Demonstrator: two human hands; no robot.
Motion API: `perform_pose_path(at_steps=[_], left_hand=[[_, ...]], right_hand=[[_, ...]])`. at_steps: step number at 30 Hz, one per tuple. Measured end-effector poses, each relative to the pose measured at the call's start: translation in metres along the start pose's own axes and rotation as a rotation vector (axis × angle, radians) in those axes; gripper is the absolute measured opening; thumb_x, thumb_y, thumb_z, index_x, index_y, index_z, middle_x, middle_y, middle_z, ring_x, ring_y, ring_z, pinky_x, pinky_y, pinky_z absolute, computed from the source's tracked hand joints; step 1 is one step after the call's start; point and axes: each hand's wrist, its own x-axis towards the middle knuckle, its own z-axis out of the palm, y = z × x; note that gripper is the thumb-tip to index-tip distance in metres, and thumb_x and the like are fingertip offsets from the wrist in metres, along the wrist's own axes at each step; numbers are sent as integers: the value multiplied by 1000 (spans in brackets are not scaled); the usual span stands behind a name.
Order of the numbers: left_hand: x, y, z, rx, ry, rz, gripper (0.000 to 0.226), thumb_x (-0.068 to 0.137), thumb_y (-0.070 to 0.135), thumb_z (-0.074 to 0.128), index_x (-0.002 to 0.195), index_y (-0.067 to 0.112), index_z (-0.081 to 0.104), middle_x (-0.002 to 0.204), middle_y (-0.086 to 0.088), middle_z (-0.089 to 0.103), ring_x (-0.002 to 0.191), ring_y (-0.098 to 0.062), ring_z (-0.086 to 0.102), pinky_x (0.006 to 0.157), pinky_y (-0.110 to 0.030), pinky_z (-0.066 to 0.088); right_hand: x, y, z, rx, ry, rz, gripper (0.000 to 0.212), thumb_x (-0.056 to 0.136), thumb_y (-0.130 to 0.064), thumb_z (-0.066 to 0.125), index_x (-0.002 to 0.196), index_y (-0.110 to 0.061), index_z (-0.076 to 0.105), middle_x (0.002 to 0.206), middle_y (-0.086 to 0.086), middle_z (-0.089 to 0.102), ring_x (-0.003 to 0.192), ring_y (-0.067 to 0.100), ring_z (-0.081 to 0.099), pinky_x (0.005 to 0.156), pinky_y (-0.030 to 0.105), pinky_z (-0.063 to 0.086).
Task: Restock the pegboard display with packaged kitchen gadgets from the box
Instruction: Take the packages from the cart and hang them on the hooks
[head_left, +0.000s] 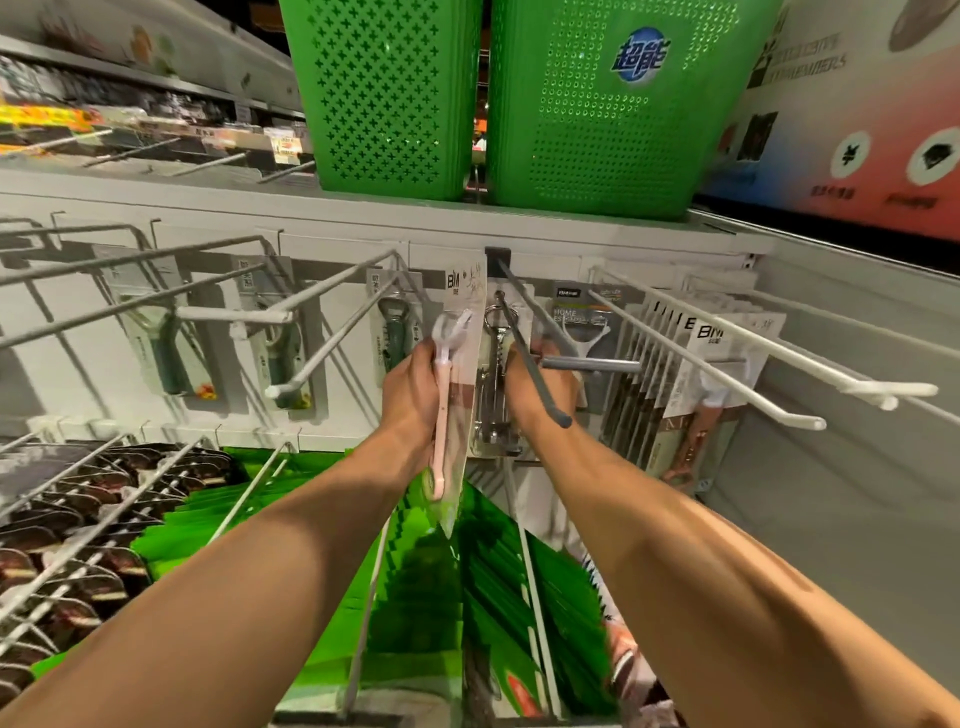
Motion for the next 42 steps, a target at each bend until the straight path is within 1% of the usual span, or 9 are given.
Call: perform_pose_path(at_steps=[6, 9, 13, 18, 24, 28, 32, 37, 42], left_hand=[[-12, 0, -5, 2, 83, 20, 39, 107, 36, 50, 82, 13, 69, 77, -10, 70, 80, -29, 67, 78, -37, 54], [-34, 0, -10, 31, 114, 36, 36, 108, 34, 50, 86, 13, 70, 78, -8, 69, 77, -26, 64, 74, -33, 50], [-80, -3, -17, 25, 147, 61, 40, 110, 38, 48, 102, 8, 73, 91, -10, 74, 85, -25, 67, 83, -35, 55], [-153, -3, -29, -56, 144, 26, 33, 110, 35, 48, 96, 12, 69, 80, -5, 73, 70, -20, 65, 63, -28, 52], [-218, -13, -33, -53, 180, 62, 53, 95, 56, 47, 98, 10, 74, 92, -10, 80, 89, -33, 75, 91, -52, 61], [-268, -10, -16, -52, 111, 156, 39, 111, 37, 47, 104, 10, 74, 101, -10, 79, 100, -32, 74, 96, -45, 58], [-295, -7, 11, 8, 9, 238, 34, 112, 31, 48, 94, 15, 72, 93, -4, 75, 89, -21, 69, 81, -33, 51], [-319, -14, 56, 138, -214, 309, 29, 109, 39, 55, 99, 20, 75, 95, 3, 79, 94, -17, 73, 85, -36, 57], [-330, -25, 93, 192, -364, 312, 27, 106, 40, 59, 106, 20, 78, 92, 6, 80, 90, -11, 76, 91, -41, 60]], right_hand=[[-30, -1, -22, 56, 123, 63, 38, 99, -48, 49, 125, -21, 58, 114, 4, 65, 107, 28, 64, 90, 40, 55], [-56, 5, -38, 102, 84, -54, 22, 106, -36, 48, 116, -22, 62, 105, 0, 66, 99, 23, 63, 82, 29, 44], [-108, 8, -60, 158, 13, -189, 39, 108, -45, 40, 112, -19, 68, 99, 1, 70, 91, 17, 64, 79, 30, 43], [-186, 9, -96, 293, -8, -241, 49, 108, -52, 38, 97, -18, 72, 80, -3, 73, 77, 13, 69, 76, 34, 55], [-266, 14, -144, 207, 4, -444, 46, 103, -58, 47, 80, -21, 61, 67, -10, 60, 61, 2, 54, 60, 22, 41], [-289, 28, -172, 124, 85, -526, 29, 106, -46, 50, 89, -23, 57, 73, -9, 63, 66, 8, 58, 60, 30, 45], [-296, 43, -210, 120, 184, -452, 23, 106, -45, 49, 102, -25, 59, 81, -13, 67, 68, -1, 60, 55, 15, 40], [-285, 73, -260, 107, 321, -338, 30, 106, -49, 46, 112, -24, 61, 96, -3, 73, 85, 20, 68, 70, 36, 51], [-268, 104, -295, 85, 409, -215, 30, 104, -55, 43, 113, -31, 59, 99, -6, 73, 89, 20, 70, 79, 45, 59]])
